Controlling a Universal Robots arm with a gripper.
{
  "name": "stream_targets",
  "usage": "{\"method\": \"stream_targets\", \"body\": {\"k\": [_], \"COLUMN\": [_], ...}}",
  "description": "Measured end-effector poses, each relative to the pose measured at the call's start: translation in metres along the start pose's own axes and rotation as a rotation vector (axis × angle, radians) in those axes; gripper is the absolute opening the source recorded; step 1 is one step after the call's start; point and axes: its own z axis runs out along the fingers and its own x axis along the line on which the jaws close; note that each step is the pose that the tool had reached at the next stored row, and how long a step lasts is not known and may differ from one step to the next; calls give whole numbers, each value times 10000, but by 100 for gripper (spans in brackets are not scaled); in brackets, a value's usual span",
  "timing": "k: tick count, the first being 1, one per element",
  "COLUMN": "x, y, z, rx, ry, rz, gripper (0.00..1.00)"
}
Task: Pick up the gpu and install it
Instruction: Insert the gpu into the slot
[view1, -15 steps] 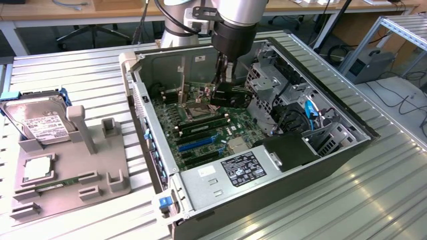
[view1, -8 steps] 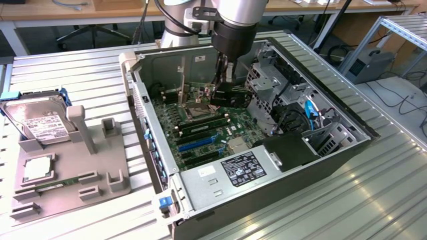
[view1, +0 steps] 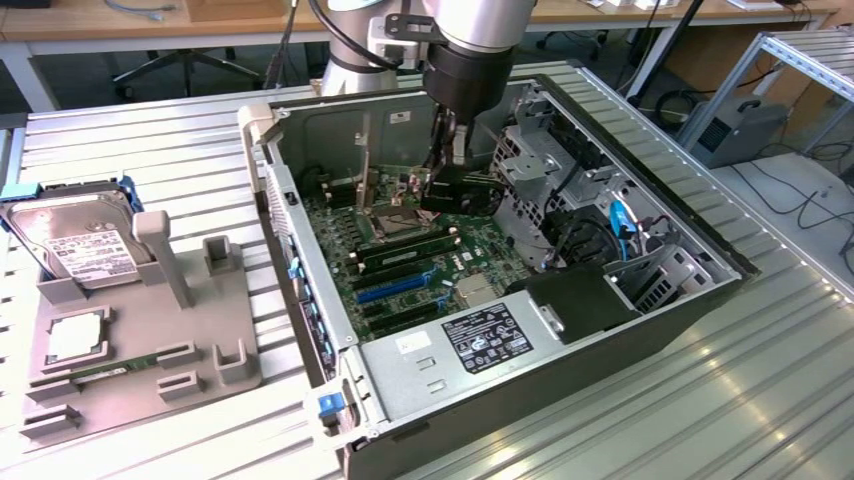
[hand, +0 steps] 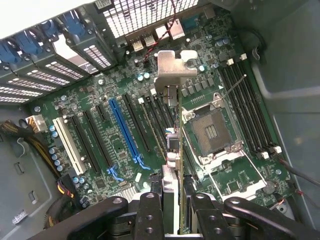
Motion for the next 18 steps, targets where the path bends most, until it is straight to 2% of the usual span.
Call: {"method": "stream_targets", "body": {"k": [18], "x": [0], "y": [0], "z": [2], "rx": [-7], "ry": [4], "rz": [-263], "gripper": [27]}}
